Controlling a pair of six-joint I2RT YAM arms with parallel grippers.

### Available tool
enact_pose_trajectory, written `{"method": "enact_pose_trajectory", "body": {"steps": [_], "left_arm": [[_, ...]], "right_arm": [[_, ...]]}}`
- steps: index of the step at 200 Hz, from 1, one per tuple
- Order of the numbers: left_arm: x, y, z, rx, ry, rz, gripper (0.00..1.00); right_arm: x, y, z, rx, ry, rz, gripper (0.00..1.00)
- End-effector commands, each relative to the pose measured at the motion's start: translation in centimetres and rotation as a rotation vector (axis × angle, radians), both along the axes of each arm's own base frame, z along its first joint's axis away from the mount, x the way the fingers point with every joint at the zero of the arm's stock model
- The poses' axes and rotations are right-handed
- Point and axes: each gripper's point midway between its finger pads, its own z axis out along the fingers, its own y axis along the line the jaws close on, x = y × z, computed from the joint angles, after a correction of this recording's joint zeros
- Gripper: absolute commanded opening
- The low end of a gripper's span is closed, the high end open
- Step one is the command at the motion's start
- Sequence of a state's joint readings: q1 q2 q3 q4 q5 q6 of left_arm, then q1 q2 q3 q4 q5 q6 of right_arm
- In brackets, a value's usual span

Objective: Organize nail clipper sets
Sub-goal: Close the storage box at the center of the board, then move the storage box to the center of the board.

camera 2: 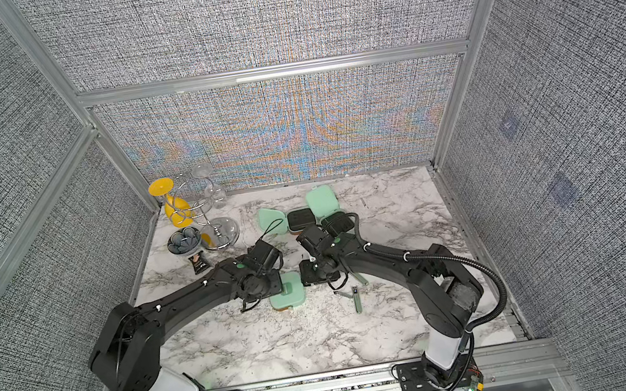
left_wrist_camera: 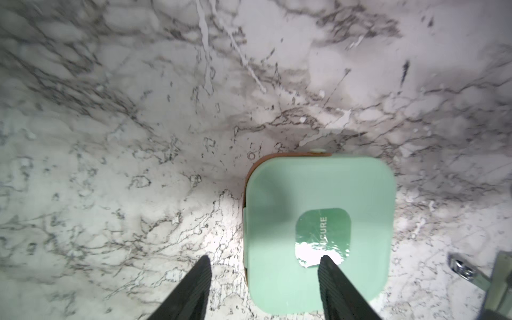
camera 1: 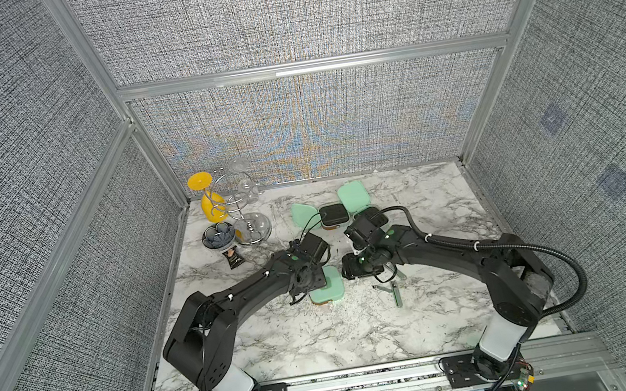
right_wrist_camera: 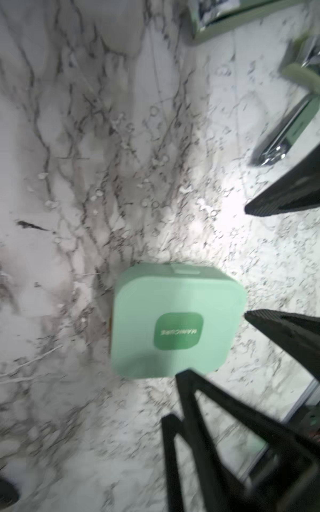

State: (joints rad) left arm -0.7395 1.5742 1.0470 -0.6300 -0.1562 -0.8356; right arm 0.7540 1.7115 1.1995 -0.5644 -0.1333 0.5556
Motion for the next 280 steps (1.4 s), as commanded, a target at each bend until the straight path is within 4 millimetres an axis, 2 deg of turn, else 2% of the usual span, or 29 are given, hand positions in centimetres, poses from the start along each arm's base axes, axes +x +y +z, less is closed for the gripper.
{"method": "enact_pose_trajectory", "body": {"steps": [1, 20, 41, 75, 129, 213, 230, 241, 261, 280], "left_arm": [[0.2, 1.8, 2.4, 0.077, -0.056, -0.008, 0.70], [0.2, 3.5, 5.2, 0.101, -0.129, 0.021, 0.73], [-0.2, 5.4, 7.7, 0.093, -0.200, 0.055, 0.75], [-1.6, 7.8, 9.9, 0.059, -0.258, 0.092, 0.77], [-2.7, 9.6, 10.2, 0.022, -0.278, 0.132, 0.78], [-3.0, 9.7, 8.9, 0.009, -0.257, 0.137, 0.78], [-2.9, 9.6, 8.9, 0.007, -0.253, 0.134, 0.77], [-2.8, 9.4, 8.8, 0.003, -0.250, 0.130, 0.78], [-2.8, 9.0, 8.6, -0.019, -0.249, 0.123, 0.78], [-2.7, 8.7, 8.5, -0.033, -0.252, 0.120, 0.77]], "right_arm": [[-2.3, -1.9, -0.4, -0.169, -0.007, 0.214, 0.64], [-2.7, -1.2, -0.7, -0.251, -0.045, 0.348, 0.70], [-2.5, -0.1, -2.3, -0.309, -0.074, 0.450, 0.74], [-2.6, 2.0, -4.7, -0.314, -0.079, 0.532, 0.75], [-0.9, 6.6, -6.6, -0.305, -0.067, 0.567, 0.75], [3.3, 11.3, -7.0, -0.268, -0.069, 0.432, 0.73], [4.2, 11.6, -6.1, -0.264, -0.089, 0.429, 0.73], [4.7, 11.2, -4.8, -0.255, -0.110, 0.433, 0.73], [6.2, 9.5, -0.9, -0.218, -0.172, 0.440, 0.73], [8.9, 7.0, 3.2, -0.194, -0.243, 0.406, 0.73]]}}
